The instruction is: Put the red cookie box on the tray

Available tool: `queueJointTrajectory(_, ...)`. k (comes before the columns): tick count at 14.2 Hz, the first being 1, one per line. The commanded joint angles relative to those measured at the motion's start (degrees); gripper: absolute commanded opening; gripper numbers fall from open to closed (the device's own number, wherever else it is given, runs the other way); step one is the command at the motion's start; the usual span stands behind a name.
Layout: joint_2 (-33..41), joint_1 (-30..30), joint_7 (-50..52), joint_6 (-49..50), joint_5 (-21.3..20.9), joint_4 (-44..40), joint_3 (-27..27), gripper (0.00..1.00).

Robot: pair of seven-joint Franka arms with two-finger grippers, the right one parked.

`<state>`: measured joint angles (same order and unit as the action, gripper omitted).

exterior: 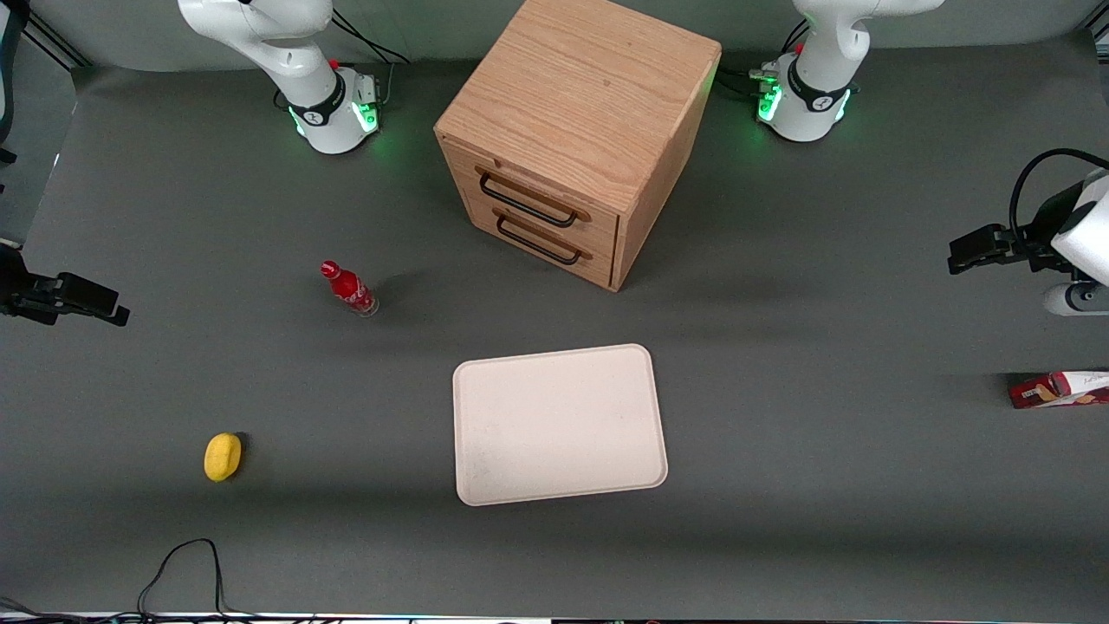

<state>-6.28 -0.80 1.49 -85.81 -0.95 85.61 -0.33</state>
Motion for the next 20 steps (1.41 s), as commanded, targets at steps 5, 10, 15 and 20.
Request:
queueJointTrajectory(5, 0.3, 0.3, -1.1, 0.3, 0.4, -0.1, 0.2, 1.0)
queueJointTrajectory(10, -8.9, 10.4, -8.6, -0.9, -0.2, -8.9, 2.2, 1.0)
queueJointTrajectory(15, -27.2, 23.2, -24.9, -1.8, -0.6, -29.4, 2.4, 1.0)
queueJointTrajectory(20, -33.0, 31.9, -26.1, -9.0, -0.4, -33.1, 2.3, 1.0)
